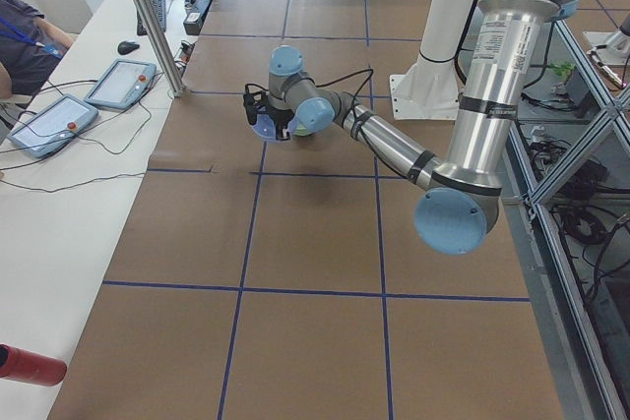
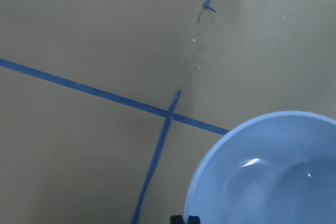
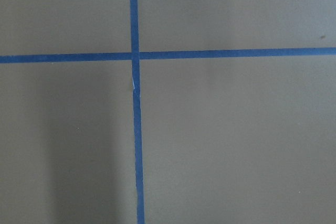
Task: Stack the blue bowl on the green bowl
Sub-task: 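Lift the blue bowl with the left gripper and carry it over the green bowl, then lower the blue bowl into the green bowl and open the left gripper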
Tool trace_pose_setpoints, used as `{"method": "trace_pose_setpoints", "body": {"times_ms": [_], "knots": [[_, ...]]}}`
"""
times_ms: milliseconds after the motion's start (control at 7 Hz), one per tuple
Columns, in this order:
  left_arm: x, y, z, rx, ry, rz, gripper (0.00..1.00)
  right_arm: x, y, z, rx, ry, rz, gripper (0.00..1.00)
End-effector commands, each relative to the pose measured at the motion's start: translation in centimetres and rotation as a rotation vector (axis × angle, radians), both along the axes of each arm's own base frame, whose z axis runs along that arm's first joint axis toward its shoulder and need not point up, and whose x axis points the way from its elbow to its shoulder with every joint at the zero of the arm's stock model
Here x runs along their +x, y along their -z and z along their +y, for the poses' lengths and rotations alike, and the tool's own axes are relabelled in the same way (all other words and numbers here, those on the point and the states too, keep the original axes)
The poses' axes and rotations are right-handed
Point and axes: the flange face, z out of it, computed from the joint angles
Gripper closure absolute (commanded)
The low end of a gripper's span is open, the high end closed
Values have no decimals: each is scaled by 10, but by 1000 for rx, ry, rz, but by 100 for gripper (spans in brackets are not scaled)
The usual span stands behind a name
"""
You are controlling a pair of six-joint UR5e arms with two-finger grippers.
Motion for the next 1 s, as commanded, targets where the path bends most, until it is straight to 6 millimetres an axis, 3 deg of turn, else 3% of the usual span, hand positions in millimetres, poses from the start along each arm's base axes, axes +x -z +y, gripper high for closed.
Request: {"method": "trace_pose_setpoints", "body": {"times_ms": [0,143,286,857], "knots": [[85,63,20,-80,13,-34,100,0,0,0,-1,0,0,0],[108,69,35,-105,2,-41,100,1,0,0,-1,-2,0,0],[125,63,45,-103,6,-67,100,0,0,0,1,1,0,0],[147,43,52,-141,-17,-99,100,0,0,0,-1,0,0,0]]}}
